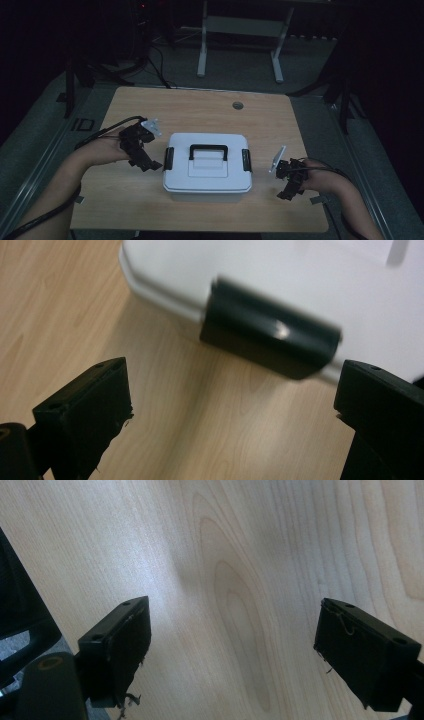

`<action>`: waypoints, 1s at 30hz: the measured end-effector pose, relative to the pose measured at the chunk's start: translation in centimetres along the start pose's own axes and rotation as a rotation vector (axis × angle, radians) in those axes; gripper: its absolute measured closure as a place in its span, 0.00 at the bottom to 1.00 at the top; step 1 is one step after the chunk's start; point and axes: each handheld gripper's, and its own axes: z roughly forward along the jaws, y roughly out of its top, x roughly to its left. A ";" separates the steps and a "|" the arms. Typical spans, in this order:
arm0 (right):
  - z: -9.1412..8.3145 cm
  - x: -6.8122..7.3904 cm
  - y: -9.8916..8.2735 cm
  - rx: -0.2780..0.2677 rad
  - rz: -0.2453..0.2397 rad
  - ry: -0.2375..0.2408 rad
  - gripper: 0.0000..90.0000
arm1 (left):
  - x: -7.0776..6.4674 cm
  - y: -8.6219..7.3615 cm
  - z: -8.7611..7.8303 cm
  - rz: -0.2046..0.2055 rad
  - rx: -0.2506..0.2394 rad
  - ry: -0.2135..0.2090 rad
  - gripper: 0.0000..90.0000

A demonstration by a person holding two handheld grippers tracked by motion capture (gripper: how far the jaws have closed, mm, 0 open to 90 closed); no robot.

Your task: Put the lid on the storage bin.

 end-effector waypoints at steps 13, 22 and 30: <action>0.0 -0.4 -0.4 -0.021 0.013 -0.041 0.15 | 0.1 -5.8 1.3 -0.074 -0.048 0.019 0.02; 0.3 -0.5 -0.7 -0.038 0.061 -0.069 0.15 | -0.5 -9.4 3.7 -0.110 -0.069 0.003 0.02; 1.2 -0.7 -1.3 -0.081 0.103 -0.075 0.15 | -0.8 -12.0 5.8 -0.167 -0.079 -0.006 0.02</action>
